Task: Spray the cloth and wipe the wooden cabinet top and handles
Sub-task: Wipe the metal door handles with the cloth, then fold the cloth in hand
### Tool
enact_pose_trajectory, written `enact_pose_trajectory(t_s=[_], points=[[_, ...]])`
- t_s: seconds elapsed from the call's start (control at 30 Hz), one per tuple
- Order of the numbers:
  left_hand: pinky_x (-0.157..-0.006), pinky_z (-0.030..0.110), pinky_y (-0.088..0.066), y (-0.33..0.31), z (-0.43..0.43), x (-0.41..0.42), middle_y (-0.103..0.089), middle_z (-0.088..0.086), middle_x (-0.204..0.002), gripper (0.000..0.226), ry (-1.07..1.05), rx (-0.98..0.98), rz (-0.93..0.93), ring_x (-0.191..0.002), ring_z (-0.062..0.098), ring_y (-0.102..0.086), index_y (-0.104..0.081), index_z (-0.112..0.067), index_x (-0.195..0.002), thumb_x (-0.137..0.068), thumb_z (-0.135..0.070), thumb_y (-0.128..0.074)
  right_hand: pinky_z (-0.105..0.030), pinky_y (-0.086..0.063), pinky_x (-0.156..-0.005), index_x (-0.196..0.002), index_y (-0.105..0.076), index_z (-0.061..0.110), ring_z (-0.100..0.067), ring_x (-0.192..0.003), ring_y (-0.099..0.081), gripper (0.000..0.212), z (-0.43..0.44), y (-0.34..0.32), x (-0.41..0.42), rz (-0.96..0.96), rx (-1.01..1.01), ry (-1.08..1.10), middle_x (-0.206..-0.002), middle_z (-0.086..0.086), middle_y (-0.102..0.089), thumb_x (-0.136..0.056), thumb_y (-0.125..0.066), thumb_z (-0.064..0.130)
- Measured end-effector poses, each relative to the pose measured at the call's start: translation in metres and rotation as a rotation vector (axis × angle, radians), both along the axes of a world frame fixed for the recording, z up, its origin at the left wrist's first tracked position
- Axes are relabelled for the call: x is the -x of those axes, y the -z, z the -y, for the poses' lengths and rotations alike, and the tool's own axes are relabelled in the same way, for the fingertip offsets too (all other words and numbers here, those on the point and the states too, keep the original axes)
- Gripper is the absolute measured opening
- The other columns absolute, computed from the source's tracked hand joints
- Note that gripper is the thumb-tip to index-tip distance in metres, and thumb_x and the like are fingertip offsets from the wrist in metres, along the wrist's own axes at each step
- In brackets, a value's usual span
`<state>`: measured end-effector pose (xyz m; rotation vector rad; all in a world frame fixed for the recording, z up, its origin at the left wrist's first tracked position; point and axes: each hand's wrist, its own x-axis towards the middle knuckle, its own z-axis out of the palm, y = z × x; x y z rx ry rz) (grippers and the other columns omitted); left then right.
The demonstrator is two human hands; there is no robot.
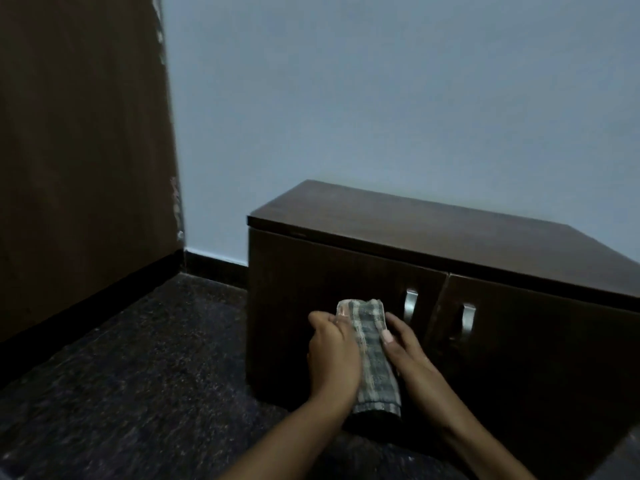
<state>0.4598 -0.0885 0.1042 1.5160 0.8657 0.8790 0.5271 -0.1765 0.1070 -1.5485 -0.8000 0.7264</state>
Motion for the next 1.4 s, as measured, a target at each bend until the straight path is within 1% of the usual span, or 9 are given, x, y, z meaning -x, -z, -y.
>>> enact_pose_trajectory(t_s=[0.2,0.33,0.47,0.63,0.8,1.03,1.17,1.27,1.4], points=[[-0.062,0.013,-0.051,0.0,-0.01,0.122,-0.055,-0.005,-0.1,0.033,0.081,0.209,0.15,-0.085,0.005,-0.06,-0.039,-0.026,-0.117,-0.091,-0.018,-0.059,-0.021,-0.057,-0.067,-0.129,-0.047,0.012,-0.016,-0.09,-0.066,0.034,-0.044,-0.014,0.074,-0.092,0.012,-0.166,-0.116,-0.008,-0.063,-0.095,-0.046,0.008],[-0.087,0.042,-0.055,0.001,-0.022,0.211,-0.038,0.001,-0.143,0.068,0.023,0.199,0.22,-0.122,0.022,-0.051,-0.015,-0.031,-0.145,-0.093,-0.017,-0.056,-0.017,-0.057,-0.062,-0.122,-0.052,0.001,-0.011,-0.072,-0.07,0.034,-0.083,-0.02,0.155,-0.16,0.011,-0.392,-0.099,-0.008,-0.072,-0.089,-0.046,-0.006],[-0.044,0.023,-0.054,0.012,-0.026,0.3,-0.022,-0.01,-0.137,0.068,-0.047,0.243,0.19,-0.111,0.017,-0.053,-0.012,-0.052,-0.142,-0.093,-0.034,-0.055,-0.021,-0.059,-0.068,-0.118,-0.055,0.019,-0.014,-0.087,-0.071,0.05,-0.106,-0.026,0.231,-0.246,0.061,-0.702,-0.103,0.0,-0.073,-0.07,-0.058,0.009],[-0.042,0.02,-0.047,0.039,-0.029,0.373,-0.005,-0.015,-0.157,0.073,-0.19,0.302,0.232,-0.122,0.019,-0.049,-0.006,-0.059,-0.139,-0.092,-0.033,-0.056,-0.035,-0.049,-0.092,-0.137,-0.042,0.022,-0.025,-0.112,-0.06,0.056,-0.146,0.0,0.295,-0.162,0.206,-0.878,-0.127,-0.008,-0.06,-0.085,-0.053,0.002],[-0.04,0.018,-0.046,0.068,-0.041,0.415,-0.019,-0.005,-0.156,0.081,-0.323,0.336,0.175,-0.111,0.017,-0.058,-0.005,-0.052,-0.143,-0.091,-0.027,-0.061,-0.031,-0.055,-0.081,-0.137,-0.04,0.024,-0.018,-0.102,-0.064,0.051,-0.179,0.045,0.339,-0.218,0.287,-0.958,-0.116,0.001,-0.063,-0.091,-0.05,0.002],[-0.101,0.054,-0.041,0.125,-0.077,0.425,-0.013,-0.003,-0.156,0.085,-0.477,0.326,0.107,-0.136,0.028,-0.036,-0.007,-0.036,-0.148,-0.088,-0.016,-0.065,-0.047,-0.034,-0.11,-0.141,-0.037,0.023,-0.024,-0.133,-0.038,0.053,-0.225,0.107,0.355,-0.023,0.359,-1.056,-0.148,-0.007,-0.036,-0.093,-0.055,0.014],[-0.093,0.025,-0.048,0.166,-0.109,0.425,-0.021,0.0,-0.147,0.092,-0.549,0.277,0.054,-0.124,0.014,-0.036,-0.001,-0.03,-0.147,-0.086,-0.006,-0.065,-0.04,-0.03,-0.113,-0.142,-0.034,0.022,-0.02,-0.14,-0.025,0.053,-0.259,0.146,0.36,0.01,0.391,-1.063,-0.153,0.0,-0.027,-0.094,-0.053,0.011],[-0.089,0.013,-0.044,0.198,-0.132,0.428,-0.025,-0.005,-0.14,0.091,-0.582,0.241,-0.022,-0.122,0.006,-0.034,-0.002,-0.029,-0.146,-0.085,-0.009,-0.066,-0.028,-0.04,-0.104,-0.143,-0.033,0.021,-0.015,-0.135,-0.033,0.053,-0.283,0.174,0.366,0.006,0.389,-1.087,-0.149,0.003,-0.032,-0.095,-0.051,0.009],[-0.108,0.034,-0.037,0.225,-0.154,0.436,-0.026,0.0,-0.145,0.089,-0.624,0.241,-0.153,-0.129,0.012,-0.034,-0.004,-0.026,-0.149,-0.086,-0.015,-0.067,-0.004,-0.047,-0.072,-0.142,-0.034,0.022,0.0,-0.109,-0.046,0.051,-0.304,0.2,0.376,0.07,0.38,-1.118,-0.129,0.013,-0.042,-0.096,-0.048,0.007]])
